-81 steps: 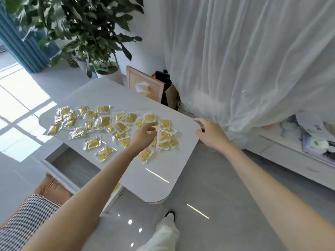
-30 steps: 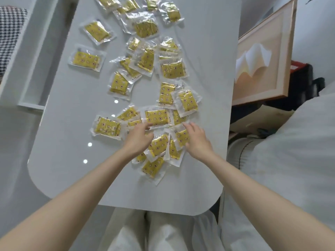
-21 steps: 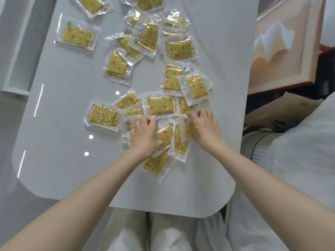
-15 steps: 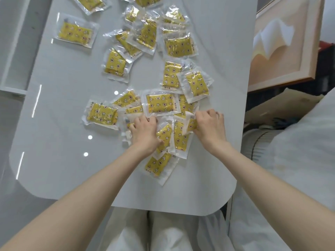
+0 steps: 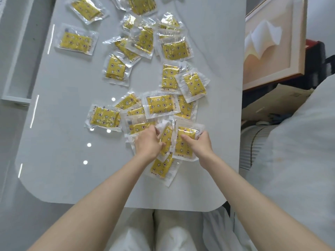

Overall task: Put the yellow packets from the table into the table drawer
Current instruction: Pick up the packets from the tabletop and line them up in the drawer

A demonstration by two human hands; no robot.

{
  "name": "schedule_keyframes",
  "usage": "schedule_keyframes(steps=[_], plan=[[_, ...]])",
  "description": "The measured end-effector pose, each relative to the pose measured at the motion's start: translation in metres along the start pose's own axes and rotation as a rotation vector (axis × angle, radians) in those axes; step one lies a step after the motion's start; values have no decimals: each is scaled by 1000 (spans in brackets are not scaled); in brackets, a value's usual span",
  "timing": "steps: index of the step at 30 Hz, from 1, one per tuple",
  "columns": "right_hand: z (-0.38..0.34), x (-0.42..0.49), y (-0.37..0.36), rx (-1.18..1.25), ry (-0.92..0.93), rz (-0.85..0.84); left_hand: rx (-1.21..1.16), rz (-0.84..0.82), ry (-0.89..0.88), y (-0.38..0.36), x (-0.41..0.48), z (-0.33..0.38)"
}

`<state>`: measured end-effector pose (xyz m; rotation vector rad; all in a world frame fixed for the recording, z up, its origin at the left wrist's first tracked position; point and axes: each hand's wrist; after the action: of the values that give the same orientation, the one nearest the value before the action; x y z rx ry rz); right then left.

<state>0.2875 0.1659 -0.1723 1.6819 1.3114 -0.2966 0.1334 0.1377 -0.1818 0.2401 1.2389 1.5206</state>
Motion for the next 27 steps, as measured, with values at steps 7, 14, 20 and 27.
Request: schedule_keyframes(steps=[7, 14, 20, 27], plan=[[11, 6, -20, -220, 48, 217, 68, -51, 45, -3, 5, -2], [0, 7, -21, -194, 5, 165, 26, -68, 73, -3, 3, -1], [1, -2, -22, -266, 103, 146, -145, -94, 92, 5, -2, -4], [8, 0, -24, -94, 9, 73, -144, -43, 71, 4, -8, -6]])
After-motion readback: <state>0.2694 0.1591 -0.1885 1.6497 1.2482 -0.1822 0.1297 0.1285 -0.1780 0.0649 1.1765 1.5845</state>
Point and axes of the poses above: each hand's wrist, its own x-axis towards the middle knuckle, its own y-axis out of the back of the hand, z = x × y, and after that the axes turned 12 degrees about z, right-handed
